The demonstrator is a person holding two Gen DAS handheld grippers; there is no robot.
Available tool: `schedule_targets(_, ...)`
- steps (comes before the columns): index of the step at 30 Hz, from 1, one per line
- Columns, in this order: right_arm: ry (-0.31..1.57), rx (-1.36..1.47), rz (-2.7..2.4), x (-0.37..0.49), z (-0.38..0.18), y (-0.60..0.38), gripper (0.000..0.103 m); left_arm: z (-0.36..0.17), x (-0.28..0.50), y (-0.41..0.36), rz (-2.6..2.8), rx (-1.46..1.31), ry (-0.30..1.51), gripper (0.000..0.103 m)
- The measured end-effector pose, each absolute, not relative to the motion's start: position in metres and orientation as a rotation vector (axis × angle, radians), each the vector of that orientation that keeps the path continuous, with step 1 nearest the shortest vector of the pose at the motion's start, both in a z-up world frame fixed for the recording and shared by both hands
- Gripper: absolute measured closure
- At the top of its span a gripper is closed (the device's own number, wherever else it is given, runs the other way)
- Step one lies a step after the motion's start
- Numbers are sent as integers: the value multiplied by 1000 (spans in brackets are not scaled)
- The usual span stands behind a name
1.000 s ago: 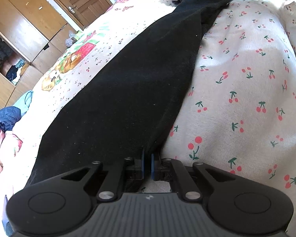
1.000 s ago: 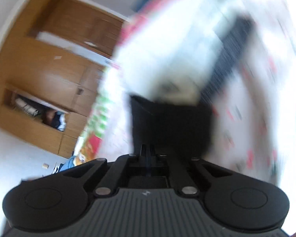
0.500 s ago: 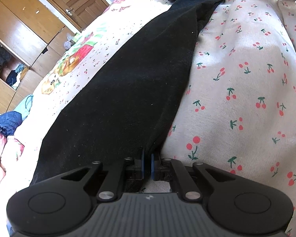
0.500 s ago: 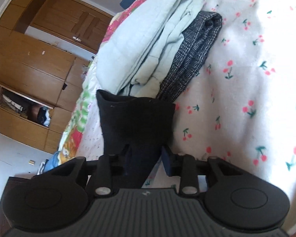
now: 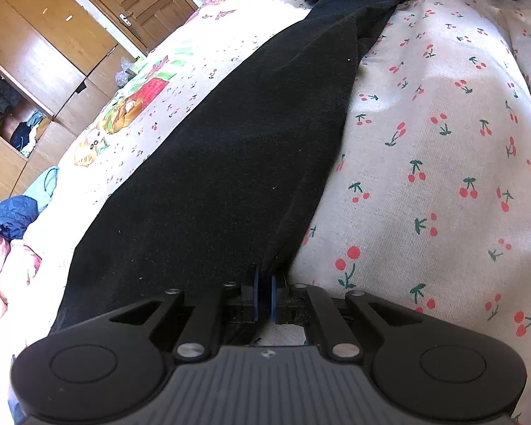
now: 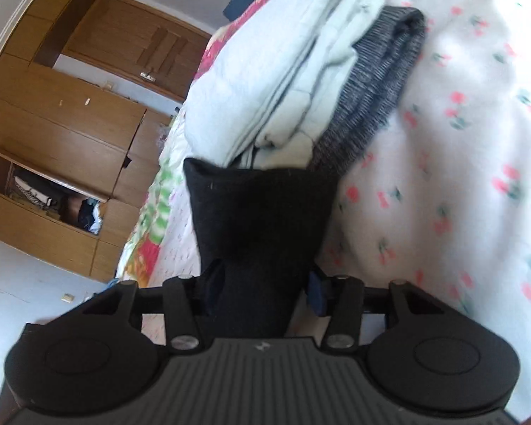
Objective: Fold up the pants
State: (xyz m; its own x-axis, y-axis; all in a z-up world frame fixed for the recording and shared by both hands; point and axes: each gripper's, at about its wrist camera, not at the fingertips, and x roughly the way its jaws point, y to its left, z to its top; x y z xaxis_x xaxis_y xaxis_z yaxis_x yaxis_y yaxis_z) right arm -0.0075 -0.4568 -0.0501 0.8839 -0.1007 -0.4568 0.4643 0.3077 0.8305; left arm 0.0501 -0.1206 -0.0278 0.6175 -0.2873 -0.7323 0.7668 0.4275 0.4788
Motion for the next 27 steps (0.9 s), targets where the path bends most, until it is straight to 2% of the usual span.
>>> schedule_targets(4,394,1184,-327,4,-58,-455,54,-28,50,-120,-702,894,611,85)
schedule_targets(7,362,1225,-279,24,-68,-463,54,-25,49,-120,-691,886,615,85)
schedule_targets(8,347,1236,-248,32,-72,-463,59,-25,50,-120,-687,885,617,85)
schedule_targets(9,347,1243,-239,39,-76,-463,71,-25,50,-121,-683,887,620,85)
schedule_targets(10,378,1276,-253,45,-79,-463,97,-24,49,-122,-679,896,621,85)
schedule_targets(12,322,1381,-199,40,-77,-463,97,-21,47,-124,-678,909,622,84)
schedule_targets(16,183,1425,-57,15,-37,-465,97,3,37,-120,-742,850,622,76)
schedule_targets(19,237,1292,-85,20,-21,-466,97,17,26,-122,-801,814,602,73)
schedule_targets(22,392,1361,-224,28,-50,-479,97,24,23,-131,-825,767,573,72)
schedule_targets(25,331,1387,-215,16,-52,-476,97,27,29,-141,-839,707,510,67)
schedule_targets(27,315,1389,-216,14,-46,-475,97,18,40,-149,-826,683,511,59)
